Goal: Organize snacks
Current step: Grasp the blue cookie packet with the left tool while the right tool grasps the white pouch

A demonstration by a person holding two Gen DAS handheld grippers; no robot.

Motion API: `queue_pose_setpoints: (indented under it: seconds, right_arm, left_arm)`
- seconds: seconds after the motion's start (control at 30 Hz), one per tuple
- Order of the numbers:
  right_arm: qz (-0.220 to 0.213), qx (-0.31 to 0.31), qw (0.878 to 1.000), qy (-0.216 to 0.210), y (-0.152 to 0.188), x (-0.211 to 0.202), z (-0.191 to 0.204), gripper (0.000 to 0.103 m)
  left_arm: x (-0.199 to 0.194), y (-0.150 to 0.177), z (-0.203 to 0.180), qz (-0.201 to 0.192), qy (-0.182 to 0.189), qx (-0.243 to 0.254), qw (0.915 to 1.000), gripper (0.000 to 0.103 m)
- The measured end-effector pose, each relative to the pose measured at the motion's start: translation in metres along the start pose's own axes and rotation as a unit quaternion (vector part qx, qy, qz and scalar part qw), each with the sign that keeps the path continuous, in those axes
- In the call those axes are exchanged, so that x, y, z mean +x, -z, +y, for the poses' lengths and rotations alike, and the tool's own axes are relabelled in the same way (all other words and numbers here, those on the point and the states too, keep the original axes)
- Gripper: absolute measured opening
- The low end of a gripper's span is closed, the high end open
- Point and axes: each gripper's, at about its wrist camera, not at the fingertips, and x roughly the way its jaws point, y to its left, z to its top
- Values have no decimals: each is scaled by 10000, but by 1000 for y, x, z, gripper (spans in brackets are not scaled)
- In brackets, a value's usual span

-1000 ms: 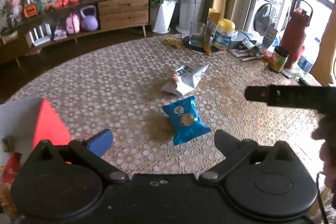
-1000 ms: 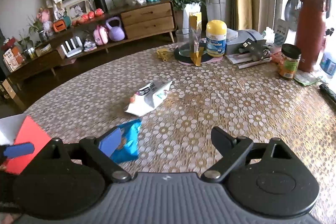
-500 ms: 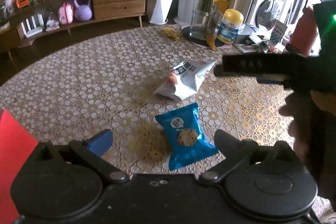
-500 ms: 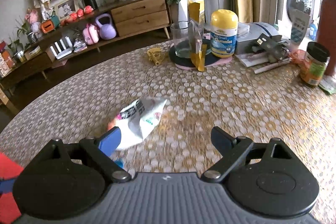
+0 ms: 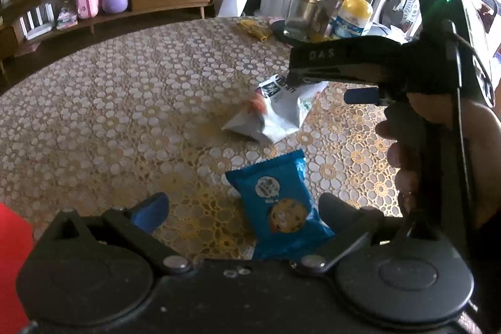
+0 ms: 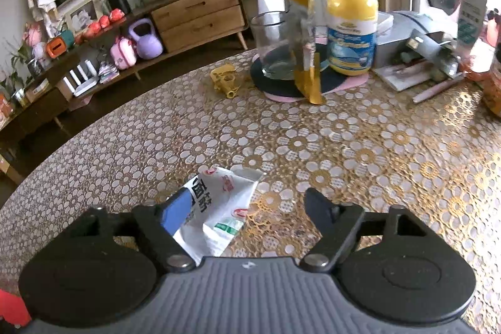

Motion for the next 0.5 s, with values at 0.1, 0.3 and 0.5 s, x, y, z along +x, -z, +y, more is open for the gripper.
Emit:
queue_pose_setpoints:
  seconds: [0.1, 0.3, 0.5]
  right_arm:
    - [43, 55, 9999, -81, 0, 7, 2, 67]
    - [65, 151, 9995, -287, 3, 15, 3, 40]
    - [4, 160, 9993, -325, 8, 7, 8, 29]
  left_arm:
    - [8, -1, 3, 91, 122, -92, 9998, 94]
    - [9, 0, 2, 155, 574, -95, 9982, 58]
    - [4, 4, -3, 94, 653, -3, 9978, 36]
